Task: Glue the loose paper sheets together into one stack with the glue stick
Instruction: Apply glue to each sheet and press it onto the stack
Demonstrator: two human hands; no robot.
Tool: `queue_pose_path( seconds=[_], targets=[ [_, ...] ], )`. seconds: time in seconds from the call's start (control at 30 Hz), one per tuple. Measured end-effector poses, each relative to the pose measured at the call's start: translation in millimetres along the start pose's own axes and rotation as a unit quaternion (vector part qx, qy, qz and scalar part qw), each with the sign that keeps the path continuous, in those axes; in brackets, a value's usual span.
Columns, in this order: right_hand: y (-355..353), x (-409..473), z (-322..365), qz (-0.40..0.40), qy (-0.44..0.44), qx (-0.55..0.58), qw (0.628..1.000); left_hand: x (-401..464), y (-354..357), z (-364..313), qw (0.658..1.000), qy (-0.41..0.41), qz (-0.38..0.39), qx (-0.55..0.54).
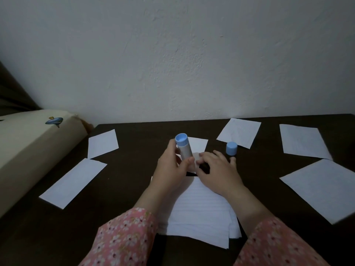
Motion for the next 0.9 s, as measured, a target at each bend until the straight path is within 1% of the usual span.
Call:
queue_pose_path(
  seconds=[0.27, 0.4, 0.6, 0.9],
  targets=[
    [-1, 0, 4, 0.008, 0.006, -0.004, 1.0, 3, 3, 3, 0.999, 0.012, 0.029, 0.026],
    [-2, -2, 3, 0.011, 0.01, 0.01, 1.0, 6, -3, 7, 1.0, 0.013, 0.011, 0.018],
    [-3, -2, 1, 0.003, 0.006, 0.018, 1.0, 8, -14, 17, 1.0, -0.016, 0.003, 0.009],
    [-3, -2, 0, 0.004, 0.005, 0.024, 1.0, 11, -27, 34, 0.998, -0.061, -0.03, -0.01]
  ],
)
Point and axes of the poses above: each hand's wrist, its own x-axis towards the middle knuckle, its own y-axis out of the palm, z = x × y, the point moved 5 cm from there along x, towards the middle knuckle, and after that the axes turned 9 degrees about x, right-handed, at the moved point
